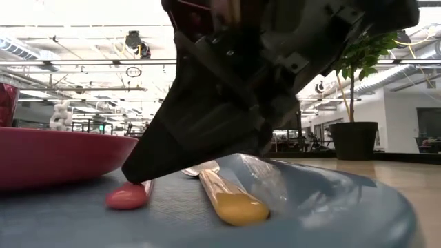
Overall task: Pick and place plate/cup/fork/spoon on tray
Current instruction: Adjust the pink fork on the blue serving tray
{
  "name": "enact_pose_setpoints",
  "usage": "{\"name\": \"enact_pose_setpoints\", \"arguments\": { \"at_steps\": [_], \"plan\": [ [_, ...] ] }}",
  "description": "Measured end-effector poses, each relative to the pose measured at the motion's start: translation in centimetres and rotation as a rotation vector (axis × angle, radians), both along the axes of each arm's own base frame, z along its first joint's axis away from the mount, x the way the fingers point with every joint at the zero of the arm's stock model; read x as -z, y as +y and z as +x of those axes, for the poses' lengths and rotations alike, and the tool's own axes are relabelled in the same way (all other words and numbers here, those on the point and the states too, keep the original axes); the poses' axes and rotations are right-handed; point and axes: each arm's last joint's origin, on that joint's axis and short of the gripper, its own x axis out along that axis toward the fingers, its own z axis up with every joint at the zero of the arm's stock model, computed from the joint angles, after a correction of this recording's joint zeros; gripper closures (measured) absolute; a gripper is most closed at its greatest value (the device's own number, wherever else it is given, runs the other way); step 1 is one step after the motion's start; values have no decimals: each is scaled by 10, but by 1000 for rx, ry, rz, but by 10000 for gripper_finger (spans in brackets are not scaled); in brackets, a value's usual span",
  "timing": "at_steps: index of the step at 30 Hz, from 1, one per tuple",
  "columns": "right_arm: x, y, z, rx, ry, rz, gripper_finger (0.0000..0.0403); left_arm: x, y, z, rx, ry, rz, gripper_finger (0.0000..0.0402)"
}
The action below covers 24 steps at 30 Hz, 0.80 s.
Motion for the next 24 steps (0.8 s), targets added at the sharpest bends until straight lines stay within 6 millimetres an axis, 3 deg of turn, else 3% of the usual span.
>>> {"name": "enact_pose_setpoints", "arguments": {
  "at_steps": [8, 14, 21, 24],
  "plan": [
    [-10, -4, 2, -64, -49, -58, 403, 0, 0, 0, 0, 0, 3, 229],
    [-68, -5, -8, -162, -147, -148, 403, 0, 0, 0, 1, -3, 20, 229],
    [-128, -25, -41, -241, -101, -359, 403, -1, 0, 0, 2, -9, 24, 229],
    [-142, -33, -57, -224, -109, -435, 403, -1, 0, 0, 3, -10, 44, 229]
  ]
}}
